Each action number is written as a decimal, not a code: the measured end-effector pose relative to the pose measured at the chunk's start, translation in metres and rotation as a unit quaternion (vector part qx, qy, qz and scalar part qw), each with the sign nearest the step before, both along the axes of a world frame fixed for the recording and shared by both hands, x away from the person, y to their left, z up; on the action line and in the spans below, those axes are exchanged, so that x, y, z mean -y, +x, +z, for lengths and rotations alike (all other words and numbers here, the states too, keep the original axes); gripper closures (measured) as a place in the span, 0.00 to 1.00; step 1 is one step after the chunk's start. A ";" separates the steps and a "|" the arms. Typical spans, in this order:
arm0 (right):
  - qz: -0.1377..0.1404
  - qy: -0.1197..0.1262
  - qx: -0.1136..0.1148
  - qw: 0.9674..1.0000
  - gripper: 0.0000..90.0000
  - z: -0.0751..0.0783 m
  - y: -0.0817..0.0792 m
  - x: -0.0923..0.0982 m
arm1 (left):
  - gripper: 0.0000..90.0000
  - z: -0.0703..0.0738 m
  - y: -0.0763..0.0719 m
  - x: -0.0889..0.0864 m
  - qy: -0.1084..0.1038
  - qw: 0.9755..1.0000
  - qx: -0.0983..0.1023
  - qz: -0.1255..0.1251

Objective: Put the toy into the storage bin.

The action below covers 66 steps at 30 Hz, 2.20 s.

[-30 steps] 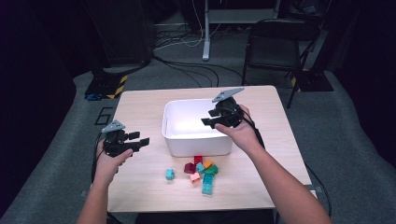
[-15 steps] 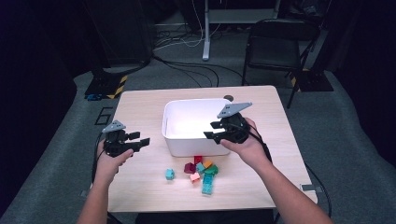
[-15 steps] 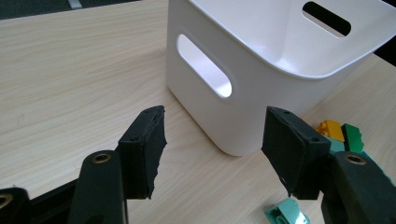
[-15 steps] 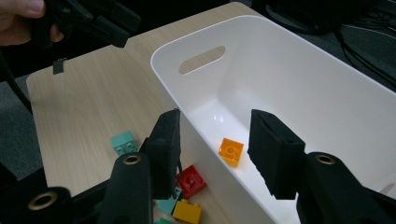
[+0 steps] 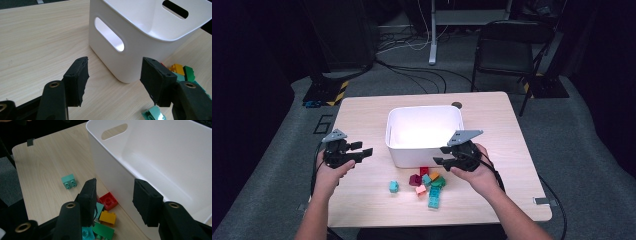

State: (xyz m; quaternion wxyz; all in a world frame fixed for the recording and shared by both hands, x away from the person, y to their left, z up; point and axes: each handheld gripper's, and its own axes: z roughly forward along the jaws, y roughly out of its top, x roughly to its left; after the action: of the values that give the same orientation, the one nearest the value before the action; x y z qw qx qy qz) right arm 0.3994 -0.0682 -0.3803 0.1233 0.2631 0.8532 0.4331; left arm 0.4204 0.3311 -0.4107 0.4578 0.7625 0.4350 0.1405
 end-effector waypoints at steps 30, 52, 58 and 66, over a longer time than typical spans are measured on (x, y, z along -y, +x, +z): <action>0.011 -0.020 -0.033 0.999 0.60 -0.093 -0.004 0.004 | 0.43 -0.002 0.001 -0.002 0.005 1.000 -0.001 0.003; 0.030 -0.027 -0.074 0.996 0.58 -0.112 -0.002 0.000 | 0.43 -0.002 0.000 -0.003 0.008 1.000 -0.003 0.008; 0.034 -0.033 -0.081 0.996 0.59 -0.114 -0.008 0.007 | 0.43 -0.002 0.000 -0.002 0.006 1.000 -0.001 0.009; 0.032 -0.048 -0.070 0.996 0.65 -0.117 -0.012 0.009 | 0.43 -0.002 0.001 -0.001 0.007 1.000 -0.003 0.007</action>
State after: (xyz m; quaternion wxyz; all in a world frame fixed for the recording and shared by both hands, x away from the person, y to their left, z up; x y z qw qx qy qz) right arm 0.3875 -0.0770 -0.4978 0.0619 0.2592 0.8873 0.3763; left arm 0.4209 0.3325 -0.4130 0.4504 0.7632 0.4404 0.1443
